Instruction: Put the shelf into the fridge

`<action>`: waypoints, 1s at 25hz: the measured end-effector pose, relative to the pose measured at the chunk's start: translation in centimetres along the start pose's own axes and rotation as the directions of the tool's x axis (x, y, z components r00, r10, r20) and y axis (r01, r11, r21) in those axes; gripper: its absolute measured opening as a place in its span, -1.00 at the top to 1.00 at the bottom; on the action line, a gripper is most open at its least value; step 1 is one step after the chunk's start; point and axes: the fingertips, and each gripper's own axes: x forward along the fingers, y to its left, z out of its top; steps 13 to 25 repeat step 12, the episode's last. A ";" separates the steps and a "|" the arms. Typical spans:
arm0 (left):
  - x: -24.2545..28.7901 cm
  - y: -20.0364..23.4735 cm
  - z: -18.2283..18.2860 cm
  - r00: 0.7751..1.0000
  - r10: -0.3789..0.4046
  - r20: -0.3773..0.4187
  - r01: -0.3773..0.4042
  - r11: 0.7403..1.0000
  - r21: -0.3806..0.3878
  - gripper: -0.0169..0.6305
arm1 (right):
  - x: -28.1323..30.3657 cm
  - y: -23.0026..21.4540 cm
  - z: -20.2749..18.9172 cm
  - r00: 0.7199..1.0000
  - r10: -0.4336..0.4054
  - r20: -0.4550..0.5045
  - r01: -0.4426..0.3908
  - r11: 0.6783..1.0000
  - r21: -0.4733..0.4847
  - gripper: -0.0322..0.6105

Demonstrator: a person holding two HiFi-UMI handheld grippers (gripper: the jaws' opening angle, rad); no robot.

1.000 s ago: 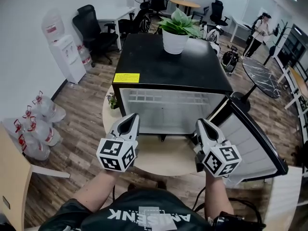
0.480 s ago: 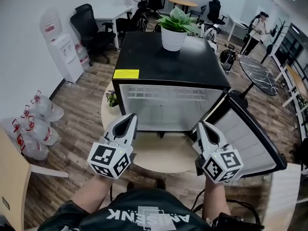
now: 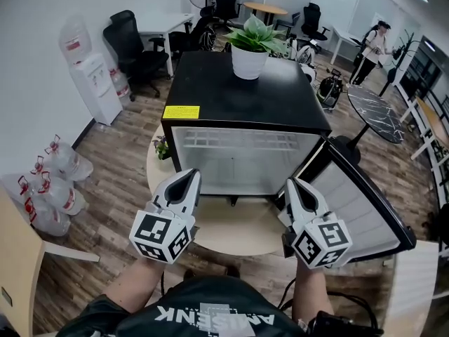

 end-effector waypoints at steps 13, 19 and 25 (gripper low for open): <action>0.4 0.0 0.3 1.000 -0.009 0.002 0.009 1.000 -0.006 0.94 | 0.4 -0.2 0.7 1.000 -0.016 0.007 0.016 1.000 -0.006 0.88; 0.4 0.0 0.3 1.000 -0.009 0.002 0.009 1.000 -0.006 0.94 | 0.4 -0.2 0.7 1.000 -0.016 0.007 0.016 1.000 -0.006 0.88; 0.4 0.0 0.3 1.000 -0.009 0.002 0.009 1.000 -0.006 0.94 | 0.4 -0.2 0.7 1.000 -0.016 0.007 0.016 1.000 -0.006 0.88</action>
